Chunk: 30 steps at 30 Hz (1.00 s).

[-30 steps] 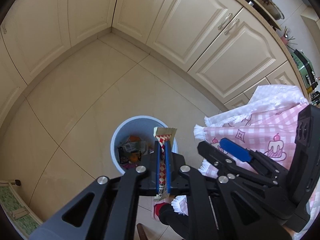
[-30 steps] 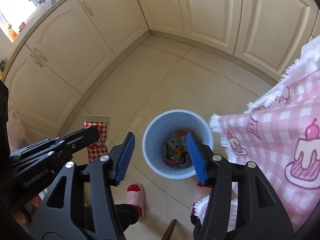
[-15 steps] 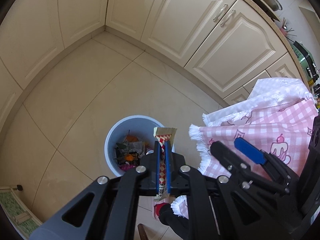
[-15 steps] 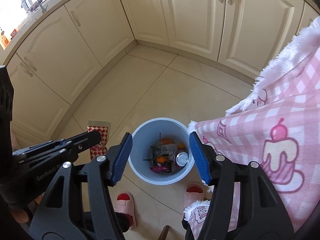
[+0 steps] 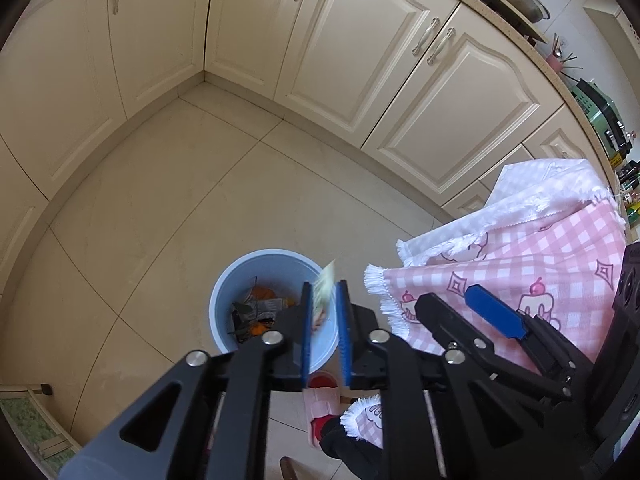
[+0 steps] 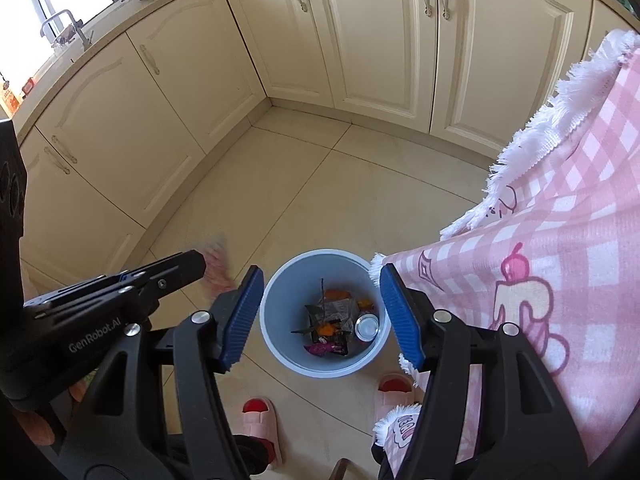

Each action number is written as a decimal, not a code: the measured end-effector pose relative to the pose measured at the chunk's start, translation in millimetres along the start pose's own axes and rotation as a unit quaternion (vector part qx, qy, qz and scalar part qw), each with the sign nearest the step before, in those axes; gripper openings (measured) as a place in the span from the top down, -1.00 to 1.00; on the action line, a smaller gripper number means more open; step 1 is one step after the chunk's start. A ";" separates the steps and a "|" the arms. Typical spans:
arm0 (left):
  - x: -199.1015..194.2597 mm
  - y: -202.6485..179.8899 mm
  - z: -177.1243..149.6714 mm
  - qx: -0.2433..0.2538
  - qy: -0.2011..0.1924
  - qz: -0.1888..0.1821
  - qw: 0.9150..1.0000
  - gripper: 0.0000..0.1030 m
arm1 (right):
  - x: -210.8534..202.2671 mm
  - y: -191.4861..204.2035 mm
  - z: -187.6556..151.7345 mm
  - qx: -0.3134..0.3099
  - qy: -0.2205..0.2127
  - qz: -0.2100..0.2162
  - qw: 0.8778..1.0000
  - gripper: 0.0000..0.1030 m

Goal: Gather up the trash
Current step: 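Open the right tool over the bin while the left tool opens to drop the packet, then grasp the orange marigold on the table with the right tool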

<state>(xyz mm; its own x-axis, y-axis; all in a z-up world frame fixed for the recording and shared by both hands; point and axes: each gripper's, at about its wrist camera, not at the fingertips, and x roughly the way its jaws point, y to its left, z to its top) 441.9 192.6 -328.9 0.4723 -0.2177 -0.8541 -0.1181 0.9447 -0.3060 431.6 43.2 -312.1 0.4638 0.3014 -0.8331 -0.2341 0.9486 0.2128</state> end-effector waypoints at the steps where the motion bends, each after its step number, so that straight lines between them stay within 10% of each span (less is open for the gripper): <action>1: -2.7 0.3 -0.8 0.000 -0.002 0.003 1.000 0.59 | -2.2 0.3 -0.5 0.001 0.000 0.001 1.000 -0.17; 15: -86.4 -2.6 -19.0 0.011 -0.068 0.041 0.997 0.20 | -68.4 17.9 -5.3 -0.009 -0.036 0.032 0.999 -0.19; 30: -230.4 -60.5 -49.8 0.058 -0.201 0.035 0.977 -0.19 | -226.1 16.5 -10.6 -0.031 -0.171 0.053 0.983 -0.28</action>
<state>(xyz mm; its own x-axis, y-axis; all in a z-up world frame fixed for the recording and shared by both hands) 296.8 173.4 -134.6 0.7748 -0.0596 -0.6294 -0.0740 0.9802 -0.1839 313.8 -10.3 -125.6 0.6926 0.4226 -0.5846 -0.3433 0.9059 0.2481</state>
